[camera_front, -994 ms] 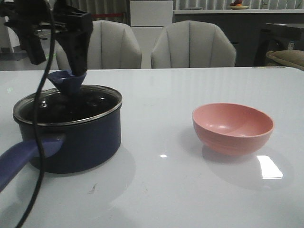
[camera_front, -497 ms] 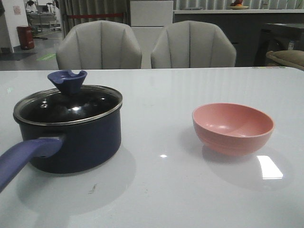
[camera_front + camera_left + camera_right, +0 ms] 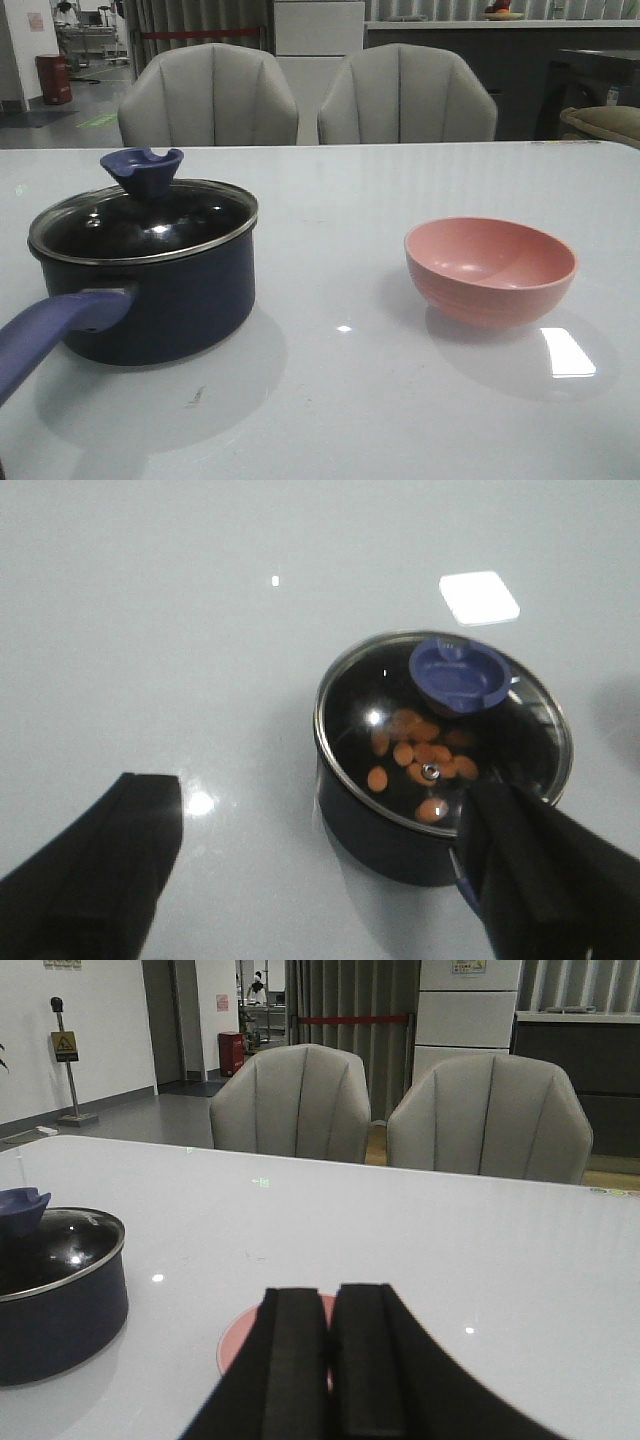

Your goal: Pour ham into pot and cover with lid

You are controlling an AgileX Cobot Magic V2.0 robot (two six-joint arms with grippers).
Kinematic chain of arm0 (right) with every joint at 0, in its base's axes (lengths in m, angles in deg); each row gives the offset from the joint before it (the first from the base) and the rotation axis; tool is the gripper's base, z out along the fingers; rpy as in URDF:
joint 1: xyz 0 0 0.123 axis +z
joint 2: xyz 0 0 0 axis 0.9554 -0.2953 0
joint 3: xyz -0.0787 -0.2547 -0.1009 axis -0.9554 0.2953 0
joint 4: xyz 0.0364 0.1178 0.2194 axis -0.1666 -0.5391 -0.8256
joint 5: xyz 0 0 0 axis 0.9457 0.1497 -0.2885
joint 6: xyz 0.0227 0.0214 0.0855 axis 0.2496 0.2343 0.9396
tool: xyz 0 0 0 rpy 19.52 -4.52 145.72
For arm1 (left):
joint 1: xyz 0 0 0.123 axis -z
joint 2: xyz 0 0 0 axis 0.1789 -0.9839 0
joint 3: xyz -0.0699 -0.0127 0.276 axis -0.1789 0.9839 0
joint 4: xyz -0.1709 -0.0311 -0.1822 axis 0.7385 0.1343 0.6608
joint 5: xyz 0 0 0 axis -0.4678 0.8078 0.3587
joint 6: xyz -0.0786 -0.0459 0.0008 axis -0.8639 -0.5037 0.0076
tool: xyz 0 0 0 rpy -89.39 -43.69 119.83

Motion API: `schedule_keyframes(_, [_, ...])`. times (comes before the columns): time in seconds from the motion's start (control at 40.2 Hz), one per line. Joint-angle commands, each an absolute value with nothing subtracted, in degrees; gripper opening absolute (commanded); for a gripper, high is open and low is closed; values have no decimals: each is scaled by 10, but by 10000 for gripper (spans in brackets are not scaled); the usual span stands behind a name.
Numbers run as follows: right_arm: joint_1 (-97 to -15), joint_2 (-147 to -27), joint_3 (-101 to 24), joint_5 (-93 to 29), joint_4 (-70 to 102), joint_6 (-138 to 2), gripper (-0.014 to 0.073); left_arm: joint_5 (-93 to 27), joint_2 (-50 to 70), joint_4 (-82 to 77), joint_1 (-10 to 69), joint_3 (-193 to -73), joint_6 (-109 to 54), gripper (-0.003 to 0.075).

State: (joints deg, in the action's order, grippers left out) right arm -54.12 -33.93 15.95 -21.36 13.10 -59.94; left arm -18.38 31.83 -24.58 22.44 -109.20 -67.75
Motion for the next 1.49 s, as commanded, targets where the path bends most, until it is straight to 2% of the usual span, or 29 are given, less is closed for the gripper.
schedule_keyframes(0.0, [-540,-346,144,-165,129,-599,158,-272,393,-238,223,-1057,-681,582])
schedule_keyframes(0.298, [-540,-346,144,-165,129,-599,158,-349,551,-237,223,-953,-681,565])
schedule_keyframes(0.373, [-540,-346,144,-165,129,-599,158,-362,564,-237,223,-947,-681,475])
schedule_keyframes(0.547, [-540,-346,144,-165,129,-599,158,-365,566,-237,223,-947,-681,114])
schedule_keyframes(0.572, [-540,-346,144,-165,129,-599,158,-365,566,-237,223,-947,-681,104])
schedule_keyframes(0.646, [-540,-346,144,-165,129,-599,158,-365,566,-237,223,-947,-681,132])
schedule_keyframes(1.118, [-540,-346,144,-165,129,-599,158,-365,566,-237,223,-947,-681,132])
schedule_keyframes(1.292, [-541,-346,144,-165,129,-599,158,-448,592,-273,210,-864,-681,132])
schedule_keyframes(1.466, [-541,-346,144,-165,129,-599,158,-469,649,-272,146,-779,-681,132])
